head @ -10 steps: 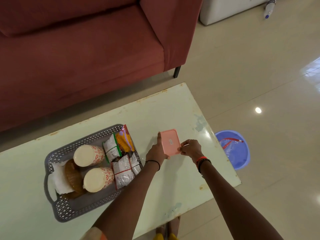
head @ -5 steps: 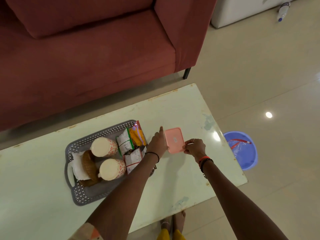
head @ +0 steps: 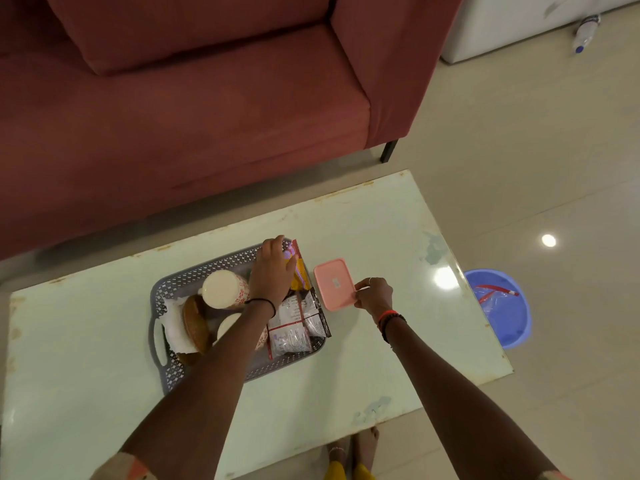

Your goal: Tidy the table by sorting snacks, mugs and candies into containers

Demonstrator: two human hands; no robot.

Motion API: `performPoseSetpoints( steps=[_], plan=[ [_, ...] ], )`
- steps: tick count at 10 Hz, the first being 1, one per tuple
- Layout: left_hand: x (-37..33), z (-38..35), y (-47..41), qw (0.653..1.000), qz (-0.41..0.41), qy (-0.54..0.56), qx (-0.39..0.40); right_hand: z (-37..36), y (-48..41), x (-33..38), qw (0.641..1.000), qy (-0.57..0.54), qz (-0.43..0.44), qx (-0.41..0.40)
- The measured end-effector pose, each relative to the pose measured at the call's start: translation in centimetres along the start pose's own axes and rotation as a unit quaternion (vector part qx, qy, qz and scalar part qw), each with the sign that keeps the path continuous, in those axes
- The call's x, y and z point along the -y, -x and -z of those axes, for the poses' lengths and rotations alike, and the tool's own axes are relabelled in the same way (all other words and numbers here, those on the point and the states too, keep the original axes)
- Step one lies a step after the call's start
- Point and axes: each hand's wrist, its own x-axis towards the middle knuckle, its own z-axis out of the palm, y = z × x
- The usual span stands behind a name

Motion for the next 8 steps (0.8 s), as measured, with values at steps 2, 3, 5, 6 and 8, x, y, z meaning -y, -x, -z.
performPoseSetpoints(
  steps=[2,3,5,6,8],
  plan=[
    [2.6,0.5,0.6,1.000,0.027,-0.009,-0.010,-1.3,-0.2,1.1,1.000,0.014,0.007,0.000],
    [3.4,0.7,1.0,0.999,0.042,-0.018,-0.007,-1.5,-0.2,1.5,0.999,0.035,0.005,0.007],
    [4.0,0.9,1.3,0.998,0.059,-0.019,-0.009,-1.5,-0.6,1.7,0.997,0.064,0.035,0.006],
    [3.7,1.2,1.5,0.998,0.056,-0.025,-0.012,-1.5,-0.5,2.1,0.997,0.071,0.036,0.018],
    [4.5,2.0,2.0,0.996,0.061,-0.046,-0.053,-1.0,0.4,2.4,0.988,0.135,0.074,-0.008]
  ],
)
